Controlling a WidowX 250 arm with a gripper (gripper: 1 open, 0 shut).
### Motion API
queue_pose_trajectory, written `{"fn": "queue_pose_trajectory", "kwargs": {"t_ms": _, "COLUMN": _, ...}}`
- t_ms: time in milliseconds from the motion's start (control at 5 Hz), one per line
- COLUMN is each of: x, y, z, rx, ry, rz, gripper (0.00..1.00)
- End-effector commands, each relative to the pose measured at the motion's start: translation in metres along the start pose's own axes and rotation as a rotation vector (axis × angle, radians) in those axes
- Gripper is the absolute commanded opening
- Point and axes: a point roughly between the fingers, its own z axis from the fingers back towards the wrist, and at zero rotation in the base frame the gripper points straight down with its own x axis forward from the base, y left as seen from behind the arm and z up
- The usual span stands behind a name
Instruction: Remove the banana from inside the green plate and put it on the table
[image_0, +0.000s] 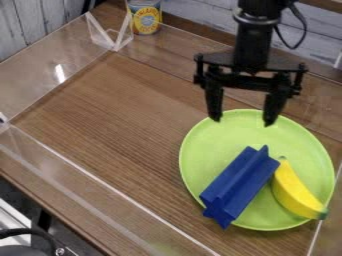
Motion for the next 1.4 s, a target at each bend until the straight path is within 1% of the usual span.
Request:
{"fn": "queue_pose_trajectory", "kwargs": {"t_ms": 0, "x": -0.011, "y": -0.018, "z": 0.009, "rx": -0.077, "ry": -0.059, "rz": 0.095, "gripper": 1.0}}
{"fn": "queue_pose_trajectory", "kwargs": {"t_ms": 200, "x": -0.016, "y": -0.032, "z": 0.0, "rx": -0.107, "ry": -0.065, "rz": 0.152, "gripper": 1.0}}
{"fn": "queue_pose_trajectory", "kwargs": {"t_ms": 400, "x": -0.018, "y": -0.039, "z": -0.009, "rx": -0.125, "ry": -0.064, "rz": 0.173, "gripper": 1.0}}
{"fn": "queue_pose_trajectory", "kwargs": {"t_ms": 600, "x": -0.019, "y": -0.044, "z": -0.021, "rx": -0.14, "ry": -0.063, "rz": 0.196, "gripper": 1.0}}
{"fn": "queue_pose_trajectory", "kwargs": {"t_ms": 800, "x": -0.02, "y": -0.05, "z": -0.035, "rx": -0.167, "ry": -0.057, "rz": 0.234, "gripper": 1.0}}
{"fn": "queue_pose_trajectory", "kwargs": {"t_ms": 1200, "x": -0.02, "y": -0.058, "z": -0.055, "rx": -0.218, "ry": -0.045, "rz": 0.293, "gripper": 1.0}}
